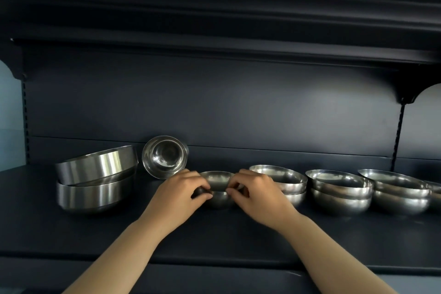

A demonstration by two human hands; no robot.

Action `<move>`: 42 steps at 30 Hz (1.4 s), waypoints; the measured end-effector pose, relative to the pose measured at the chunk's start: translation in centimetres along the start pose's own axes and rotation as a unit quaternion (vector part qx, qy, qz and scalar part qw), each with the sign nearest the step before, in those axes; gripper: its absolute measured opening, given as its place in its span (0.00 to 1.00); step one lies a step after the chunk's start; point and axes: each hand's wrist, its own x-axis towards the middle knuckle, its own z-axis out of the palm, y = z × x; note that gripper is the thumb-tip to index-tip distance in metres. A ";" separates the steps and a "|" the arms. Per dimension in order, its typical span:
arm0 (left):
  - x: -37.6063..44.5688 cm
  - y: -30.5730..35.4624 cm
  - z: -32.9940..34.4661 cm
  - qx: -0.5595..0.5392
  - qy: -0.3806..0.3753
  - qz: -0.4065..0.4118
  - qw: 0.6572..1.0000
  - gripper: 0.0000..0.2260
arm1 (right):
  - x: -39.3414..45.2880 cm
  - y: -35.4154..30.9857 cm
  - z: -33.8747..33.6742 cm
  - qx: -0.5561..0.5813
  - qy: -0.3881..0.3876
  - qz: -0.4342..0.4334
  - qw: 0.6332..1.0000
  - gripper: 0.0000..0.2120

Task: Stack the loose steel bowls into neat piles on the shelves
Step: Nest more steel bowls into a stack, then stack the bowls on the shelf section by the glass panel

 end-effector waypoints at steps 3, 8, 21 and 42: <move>0.0 -0.6 0.0 -0.031 0.036 -0.013 0.999 0.07 | 0.0 -0.1 0.1 0.027 0.049 -0.006 0.998 0.04; -0.2 -0.8 -0.1 -0.013 0.093 -0.006 0.996 0.06 | -0.2 -0.2 0.4 0.040 0.074 -0.019 0.996 0.07; -0.8 -0.9 -4.1 -0.013 0.185 0.052 0.981 0.07 | 1.9 -4.8 -0.4 0.007 0.138 -0.001 0.990 0.12; -5.3 -17.5 -16.8 -0.059 -0.102 -0.054 0.992 0.12 | 11.4 -16.8 5.6 0.090 -0.089 -0.014 0.992 0.20</move>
